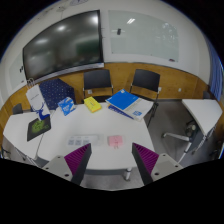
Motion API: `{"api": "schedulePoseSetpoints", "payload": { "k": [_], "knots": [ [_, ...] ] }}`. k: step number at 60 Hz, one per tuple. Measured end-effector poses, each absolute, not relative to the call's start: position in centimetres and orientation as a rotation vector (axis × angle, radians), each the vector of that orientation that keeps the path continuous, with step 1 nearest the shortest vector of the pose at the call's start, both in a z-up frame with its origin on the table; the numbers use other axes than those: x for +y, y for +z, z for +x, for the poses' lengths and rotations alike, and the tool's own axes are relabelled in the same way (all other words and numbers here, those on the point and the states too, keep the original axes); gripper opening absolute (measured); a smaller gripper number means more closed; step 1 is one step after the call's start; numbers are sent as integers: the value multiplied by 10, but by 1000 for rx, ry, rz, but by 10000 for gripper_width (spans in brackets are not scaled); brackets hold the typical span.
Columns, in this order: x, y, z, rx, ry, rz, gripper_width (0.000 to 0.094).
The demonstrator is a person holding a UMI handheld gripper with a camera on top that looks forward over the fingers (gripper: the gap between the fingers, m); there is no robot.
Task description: Unplug charger
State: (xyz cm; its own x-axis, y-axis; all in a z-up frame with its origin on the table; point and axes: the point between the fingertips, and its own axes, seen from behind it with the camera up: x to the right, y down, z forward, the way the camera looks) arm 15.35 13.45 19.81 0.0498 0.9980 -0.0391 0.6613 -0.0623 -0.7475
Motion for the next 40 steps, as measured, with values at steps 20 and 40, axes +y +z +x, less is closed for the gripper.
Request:
{"api": "schedulePoseSetpoints", "payload": {
  "k": [20,40],
  "knots": [
    [147,224,239,-1611,703,-1797,859],
    [141,236,217,-1636,745,-1737,854]
  ]
}}
